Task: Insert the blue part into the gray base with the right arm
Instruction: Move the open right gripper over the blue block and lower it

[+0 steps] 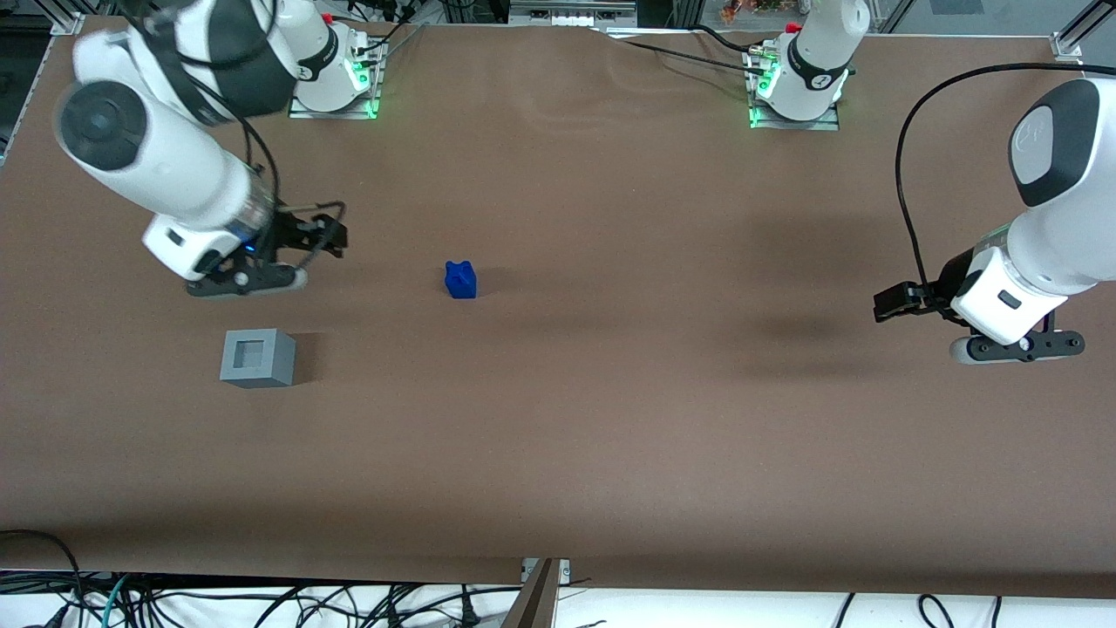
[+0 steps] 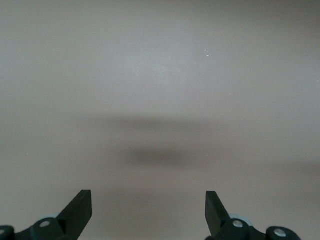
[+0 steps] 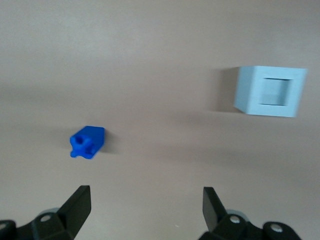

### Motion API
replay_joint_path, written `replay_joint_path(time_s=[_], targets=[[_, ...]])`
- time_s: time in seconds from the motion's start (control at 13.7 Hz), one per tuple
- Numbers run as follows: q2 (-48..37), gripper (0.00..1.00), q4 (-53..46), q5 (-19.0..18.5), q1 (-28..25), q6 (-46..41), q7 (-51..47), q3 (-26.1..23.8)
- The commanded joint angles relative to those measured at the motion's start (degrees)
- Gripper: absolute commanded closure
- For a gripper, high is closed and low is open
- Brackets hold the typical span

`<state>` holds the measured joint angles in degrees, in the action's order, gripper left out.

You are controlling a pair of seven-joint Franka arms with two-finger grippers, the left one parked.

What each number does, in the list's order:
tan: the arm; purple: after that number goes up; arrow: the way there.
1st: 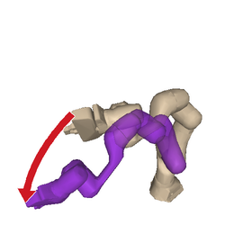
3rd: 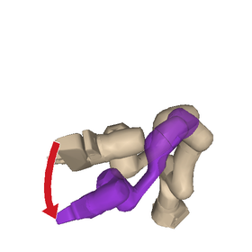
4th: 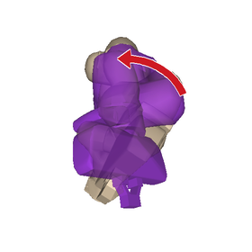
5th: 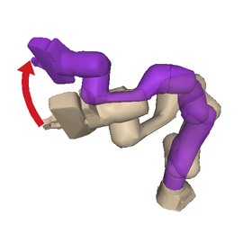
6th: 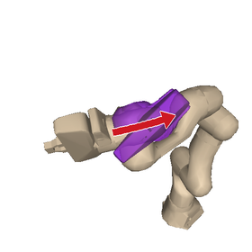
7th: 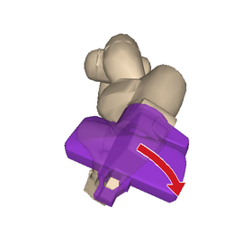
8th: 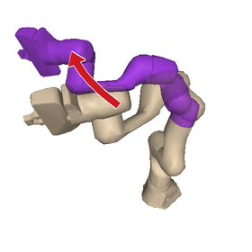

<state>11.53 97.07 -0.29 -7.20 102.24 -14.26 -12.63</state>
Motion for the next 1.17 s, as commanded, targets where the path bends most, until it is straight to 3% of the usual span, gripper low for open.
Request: replay_joint_path(time_s=[0.0,0.58,0.73,0.88,0.95,1.09], targets=[[0.9,0.01,3.8,0.2,-4.1,6.4,-9.3,0.1],[2.8,0.01,21.4,-2.2,-13.0,31.6,-24.5,0.1],[5.9,0.01,21.7,-7.2,-15.5,34.5,-30.3,0.1],[8.5,0.01,21.6,-16.2,-16.5,35.3,-37.3,0.1],[9.4,0.01,21.6,-18.0,-16.6,36.0,-39.7,0.1],[10.0,0.01,21.6,-18.1,-16.6,37.2,-40.2,0.1]])
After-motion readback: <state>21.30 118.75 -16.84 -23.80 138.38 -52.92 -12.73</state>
